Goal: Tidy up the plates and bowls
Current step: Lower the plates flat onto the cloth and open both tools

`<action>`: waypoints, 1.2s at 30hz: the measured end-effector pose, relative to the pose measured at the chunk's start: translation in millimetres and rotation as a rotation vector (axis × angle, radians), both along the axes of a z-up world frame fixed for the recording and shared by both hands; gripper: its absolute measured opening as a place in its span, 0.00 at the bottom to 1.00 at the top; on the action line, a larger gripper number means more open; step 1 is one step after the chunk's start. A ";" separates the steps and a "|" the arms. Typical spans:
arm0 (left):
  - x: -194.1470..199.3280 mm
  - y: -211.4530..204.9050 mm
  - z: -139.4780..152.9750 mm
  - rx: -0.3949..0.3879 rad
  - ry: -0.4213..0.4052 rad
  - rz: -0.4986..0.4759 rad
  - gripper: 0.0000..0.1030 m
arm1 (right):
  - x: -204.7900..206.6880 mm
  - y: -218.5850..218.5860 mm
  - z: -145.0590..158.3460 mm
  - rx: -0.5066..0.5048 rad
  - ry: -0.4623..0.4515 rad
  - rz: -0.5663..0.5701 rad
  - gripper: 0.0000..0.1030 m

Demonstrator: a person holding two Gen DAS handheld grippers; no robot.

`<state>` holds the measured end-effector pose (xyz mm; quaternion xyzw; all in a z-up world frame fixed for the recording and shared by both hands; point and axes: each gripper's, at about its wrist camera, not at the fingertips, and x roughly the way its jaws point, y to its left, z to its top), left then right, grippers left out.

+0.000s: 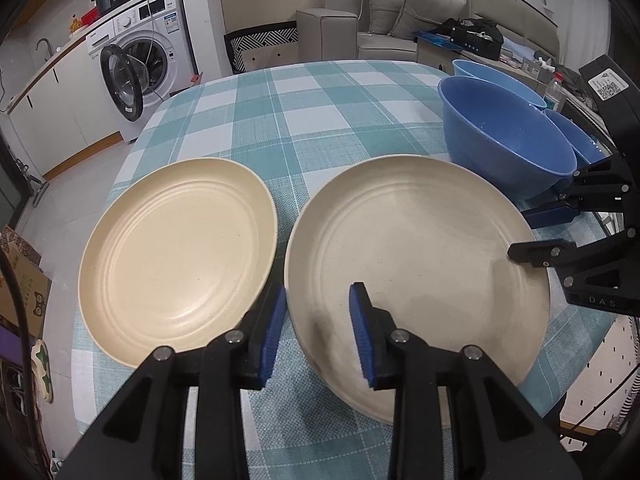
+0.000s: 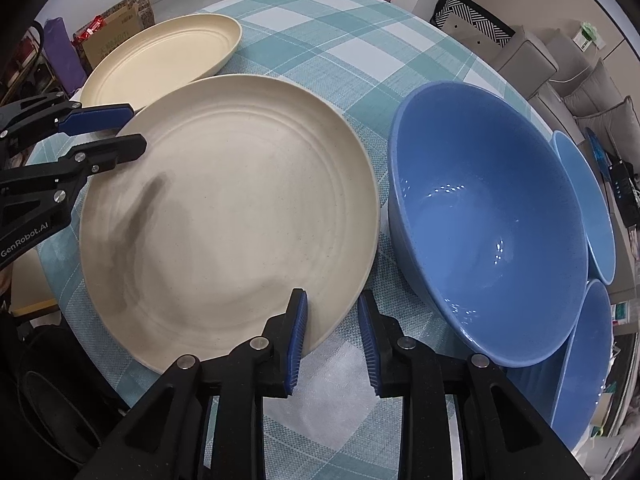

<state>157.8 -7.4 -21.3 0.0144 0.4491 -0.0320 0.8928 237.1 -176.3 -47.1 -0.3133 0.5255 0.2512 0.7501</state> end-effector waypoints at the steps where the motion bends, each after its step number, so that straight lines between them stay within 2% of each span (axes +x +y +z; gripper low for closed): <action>1: -0.2 0.4 0.3 -0.005 0.001 -0.003 0.34 | -0.5 0.2 0.1 0.005 0.002 0.004 0.33; 4: -2.1 1.4 2.6 -0.031 -0.003 -0.016 0.39 | -2.5 1.9 2.6 0.029 0.004 0.014 0.46; 5: -3.0 0.6 3.5 -0.035 -0.005 -0.026 0.45 | -3.1 2.5 4.1 0.037 0.003 0.017 0.49; 7: -5.3 -1.7 5.1 -0.025 -0.014 -0.033 0.50 | -3.3 4.5 6.1 0.042 0.001 0.019 0.49; 9: -6.6 -2.9 6.9 -0.023 -0.018 -0.038 0.50 | -5.1 6.2 8.0 0.046 -0.003 0.024 0.53; 11: -8.9 -2.0 9.2 -0.026 -0.027 -0.039 0.52 | -6.2 7.3 10.2 0.052 -0.010 0.026 0.64; 13: -11.3 -0.5 11.9 -0.027 -0.037 -0.033 0.54 | -7.6 7.9 12.9 0.057 -0.018 0.030 0.70; 16: -14.1 1.8 16.5 -0.028 -0.050 -0.026 0.55 | -9.2 7.9 16.7 0.076 -0.023 0.029 0.74; 18: -15.6 3.1 19.3 -0.023 -0.061 -0.022 0.60 | -10.8 8.3 18.8 0.083 -0.024 0.033 0.76; 20: -19.0 4.9 23.5 -0.019 -0.086 -0.011 0.85 | -13.2 9.3 20.7 0.092 -0.026 0.042 0.81; 22: -22.3 6.0 28.7 -0.012 -0.120 -0.005 0.92 | -13.7 10.5 21.6 0.098 -0.030 0.045 0.83; 28: -25.5 12.0 35.5 -0.028 -0.141 -0.009 0.98 | -16.4 10.3 28.6 0.147 -0.015 0.049 0.91; 36: -27.6 20.5 40.0 -0.026 -0.155 0.018 0.99 | -22.5 9.1 42.2 0.207 -0.017 0.065 0.94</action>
